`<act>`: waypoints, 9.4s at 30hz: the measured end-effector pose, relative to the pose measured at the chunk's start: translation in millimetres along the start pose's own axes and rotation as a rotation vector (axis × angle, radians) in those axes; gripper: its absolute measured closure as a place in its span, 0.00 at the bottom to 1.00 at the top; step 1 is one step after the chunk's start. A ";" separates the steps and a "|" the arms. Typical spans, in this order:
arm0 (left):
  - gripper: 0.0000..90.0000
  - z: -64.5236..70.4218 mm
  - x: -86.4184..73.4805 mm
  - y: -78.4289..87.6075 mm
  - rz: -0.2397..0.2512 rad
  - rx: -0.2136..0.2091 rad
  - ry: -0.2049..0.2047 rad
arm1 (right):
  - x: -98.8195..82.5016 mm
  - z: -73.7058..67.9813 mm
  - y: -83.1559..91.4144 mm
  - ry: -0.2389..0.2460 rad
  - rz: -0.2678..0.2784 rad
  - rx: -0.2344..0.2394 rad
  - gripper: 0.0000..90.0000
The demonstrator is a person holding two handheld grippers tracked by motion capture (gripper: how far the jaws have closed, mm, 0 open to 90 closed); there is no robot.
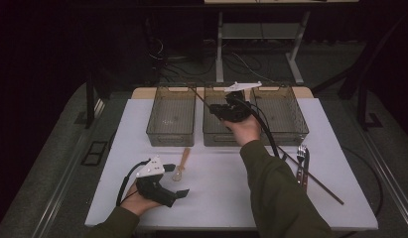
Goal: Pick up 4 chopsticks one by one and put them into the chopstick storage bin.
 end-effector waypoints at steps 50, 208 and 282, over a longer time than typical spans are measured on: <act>0.00 2.6 1.2 -0.2 -0.005 -0.029 -0.001 | -2.6 -45.9 -138.5 -0.047 -0.103 -0.068 0.93; 0.00 -2.2 -2.3 -2.1 -0.020 0.014 -0.011 | -259.5 139.0 222.5 0.060 -0.368 -0.213 0.86; 0.00 -3.0 -2.8 -2.4 -0.024 0.019 -0.008 | -209.5 70.5 199.4 0.085 -0.174 0.050 0.93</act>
Point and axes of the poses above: each handheld gripper's, and its own axes: y roughly backward along the jaws, x roughly out of its top, z roughly to its right, the point moved 8 cm from there along -y, roughly forward along the jaws, and after that the axes turned 2 degrees about -x, right-handed, at the moved point
